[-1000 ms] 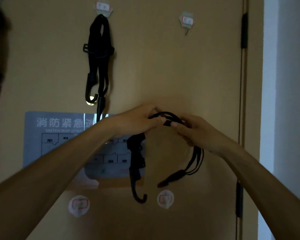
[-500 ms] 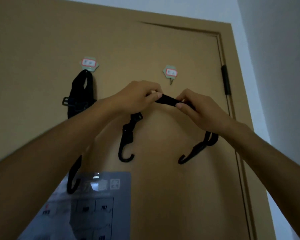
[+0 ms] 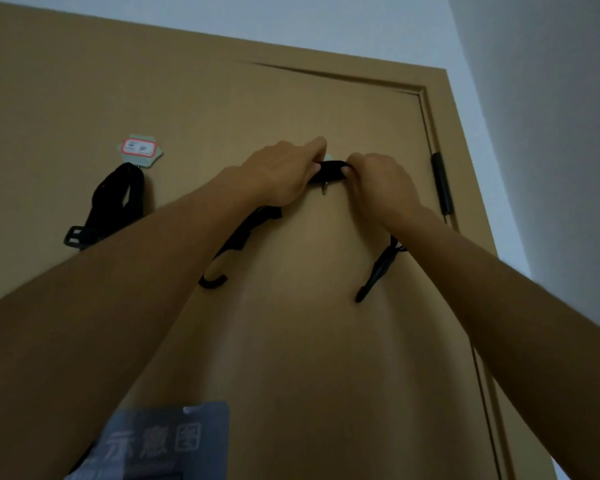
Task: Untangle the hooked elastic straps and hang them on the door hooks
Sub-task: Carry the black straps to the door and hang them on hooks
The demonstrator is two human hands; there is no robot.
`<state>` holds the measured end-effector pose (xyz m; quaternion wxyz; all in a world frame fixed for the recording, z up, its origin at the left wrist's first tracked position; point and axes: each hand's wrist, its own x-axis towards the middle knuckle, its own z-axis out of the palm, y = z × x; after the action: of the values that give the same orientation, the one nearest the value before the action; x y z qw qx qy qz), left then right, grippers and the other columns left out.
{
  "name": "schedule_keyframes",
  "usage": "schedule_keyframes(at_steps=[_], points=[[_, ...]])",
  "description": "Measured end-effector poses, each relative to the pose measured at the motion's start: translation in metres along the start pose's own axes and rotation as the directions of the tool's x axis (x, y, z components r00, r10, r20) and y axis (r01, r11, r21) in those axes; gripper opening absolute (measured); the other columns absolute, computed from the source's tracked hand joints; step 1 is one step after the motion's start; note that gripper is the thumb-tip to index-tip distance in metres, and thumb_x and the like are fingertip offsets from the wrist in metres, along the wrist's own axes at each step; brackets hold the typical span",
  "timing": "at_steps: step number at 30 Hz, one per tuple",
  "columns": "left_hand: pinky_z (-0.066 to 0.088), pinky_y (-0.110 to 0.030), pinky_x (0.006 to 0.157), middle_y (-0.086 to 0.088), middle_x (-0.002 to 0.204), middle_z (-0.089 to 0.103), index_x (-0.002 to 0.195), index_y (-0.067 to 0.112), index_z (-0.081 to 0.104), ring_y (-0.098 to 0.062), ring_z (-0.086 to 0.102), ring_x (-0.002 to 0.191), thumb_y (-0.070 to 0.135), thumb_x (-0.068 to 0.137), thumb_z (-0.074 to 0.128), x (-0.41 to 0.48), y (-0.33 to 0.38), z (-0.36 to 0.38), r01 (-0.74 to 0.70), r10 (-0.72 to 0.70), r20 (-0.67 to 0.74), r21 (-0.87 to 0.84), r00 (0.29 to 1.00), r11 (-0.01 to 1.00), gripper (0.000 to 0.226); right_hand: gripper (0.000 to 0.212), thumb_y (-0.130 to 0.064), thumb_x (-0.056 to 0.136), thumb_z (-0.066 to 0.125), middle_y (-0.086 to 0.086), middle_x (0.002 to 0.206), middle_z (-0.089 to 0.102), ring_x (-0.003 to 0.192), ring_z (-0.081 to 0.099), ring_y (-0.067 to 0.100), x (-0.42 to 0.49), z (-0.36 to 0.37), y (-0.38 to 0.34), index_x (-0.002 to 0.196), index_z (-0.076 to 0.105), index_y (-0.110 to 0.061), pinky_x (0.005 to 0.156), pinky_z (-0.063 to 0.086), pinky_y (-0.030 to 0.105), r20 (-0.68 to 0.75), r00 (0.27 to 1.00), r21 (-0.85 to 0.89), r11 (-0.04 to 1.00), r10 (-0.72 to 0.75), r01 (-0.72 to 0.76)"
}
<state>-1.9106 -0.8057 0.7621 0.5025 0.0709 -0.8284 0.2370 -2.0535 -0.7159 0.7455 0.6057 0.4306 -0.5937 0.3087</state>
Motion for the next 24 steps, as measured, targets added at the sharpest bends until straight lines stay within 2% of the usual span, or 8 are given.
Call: schedule_keyframes(at_steps=[4, 6, 9, 11, 14, 18, 21, 24], points=[[0.030, -0.036, 0.061, -0.011, 0.085, 0.044, 0.099, 0.016, 0.040, -0.030, 0.044, 0.075, 0.021, 0.096, 0.037, 0.000, 0.008, 0.009, 0.063, -0.064, 0.003, 0.141, 0.998, 0.988, 0.007, 0.030, -0.027, 0.099, 0.036, 0.021, 0.101, 0.061, 0.087, 0.055, 0.037, -0.005, 0.005, -0.003, 0.103, 0.055, -0.004, 0.064, 0.029, 0.034, 0.009, 1.000, -0.134, 0.991, -0.019, 0.020], [0.031, -0.034, 0.066, -0.013, 0.094, 0.046, 0.109, 0.015, 0.047, -0.030, 0.043, 0.079, 0.023, 0.094, 0.041, -0.003, 0.014, 0.012, 0.114, -0.116, 0.004, 0.149, 0.993, 0.982, 0.018, 0.032, -0.027, 0.098, 0.037, 0.024, 0.104, 0.060, 0.094, 0.056, 0.040, -0.013, 0.007, -0.004, 0.104, 0.056, -0.002, 0.066, 0.029, 0.034, 0.042, 0.999, -0.158, 0.987, -0.014, 0.020], [0.034, -0.031, 0.072, -0.018, 0.120, 0.052, 0.119, 0.011, 0.050, -0.028, 0.045, 0.086, 0.022, 0.092, 0.044, -0.003, 0.021, 0.012, 0.201, -0.203, 0.028, 0.058, 0.979, 0.978, 0.029, 0.029, -0.027, 0.095, 0.041, 0.022, 0.094, 0.056, 0.090, 0.055, 0.037, -0.016, 0.009, -0.008, 0.093, 0.056, -0.002, 0.066, 0.028, 0.031, 0.141, 0.985, -0.004, 0.995, 0.096, -0.097], [0.034, -0.029, 0.074, -0.017, 0.127, 0.052, 0.120, 0.007, 0.051, -0.023, 0.042, 0.087, 0.019, 0.091, 0.044, -0.002, 0.024, 0.015, 0.254, -0.251, 0.051, -0.061, 0.967, 0.965, 0.032, 0.027, -0.025, 0.093, 0.042, 0.017, 0.084, 0.048, 0.080, 0.048, 0.031, -0.015, 0.010, -0.010, 0.077, 0.046, -0.004, 0.062, 0.027, 0.029, 0.236, 0.955, 0.144, 0.965, 0.182, -0.219], [0.033, -0.027, 0.073, -0.019, 0.124, 0.054, 0.113, 0.001, 0.054, -0.023, 0.042, 0.087, 0.016, 0.088, 0.045, -0.006, 0.028, 0.019, 0.321, -0.319, 0.045, -0.185, 0.947, 0.929, 0.030, 0.036, -0.023, 0.095, 0.039, 0.014, 0.078, 0.049, 0.075, 0.046, 0.028, -0.023, 0.010, -0.018, 0.062, 0.039, -0.009, 0.060, 0.028, 0.029, 0.270, 0.939, 0.261, 0.922, 0.214, -0.286], [0.035, -0.027, 0.070, -0.018, 0.118, 0.058, 0.108, 0.003, 0.056, -0.029, 0.054, 0.098, 0.015, 0.086, 0.049, -0.017, 0.035, 0.024, 0.388, -0.402, 0.015, -0.296, 0.916, 0.873, 0.026, 0.028, -0.026, 0.097, 0.034, 0.013, 0.091, 0.051, 0.081, 0.048, 0.029, -0.036, 0.011, -0.033, 0.086, 0.052, -0.007, 0.067, 0.030, 0.031, 0.244, 0.945, 0.185, 0.946, 0.220, -0.268], [0.036, -0.027, 0.069, -0.015, 0.110, 0.062, 0.090, 0.010, 0.053, -0.024, 0.050, 0.086, 0.016, 0.085, 0.050, -0.028, 0.037, 0.026, 0.371, -0.396, -0.025, -0.301, 0.918, 0.879, 0.009, 0.024, -0.024, 0.096, 0.037, 0.019, 0.097, 0.057, 0.079, 0.047, 0.029, -0.044, 0.009, -0.037, 0.081, 0.046, -0.009, 0.065, 0.031, 0.033, 0.191, 0.963, 0.144, 0.965, 0.192, -0.221], [0.043, -0.032, 0.071, -0.011, 0.097, 0.062, 0.089, 0.005, 0.059, -0.023, 0.052, 0.083, 0.014, 0.086, 0.048, -0.044, 0.038, 0.029, 0.347, -0.381, -0.050, -0.318, 0.923, 0.882, 0.014, 0.023, -0.021, 0.095, 0.039, 0.019, 0.095, 0.058, 0.082, 0.054, 0.032, -0.057, 0.000, -0.040, 0.082, 0.051, -0.007, 0.064, 0.033, 0.033, 0.145, 0.973, 0.091, 0.977, 0.179, -0.193]])
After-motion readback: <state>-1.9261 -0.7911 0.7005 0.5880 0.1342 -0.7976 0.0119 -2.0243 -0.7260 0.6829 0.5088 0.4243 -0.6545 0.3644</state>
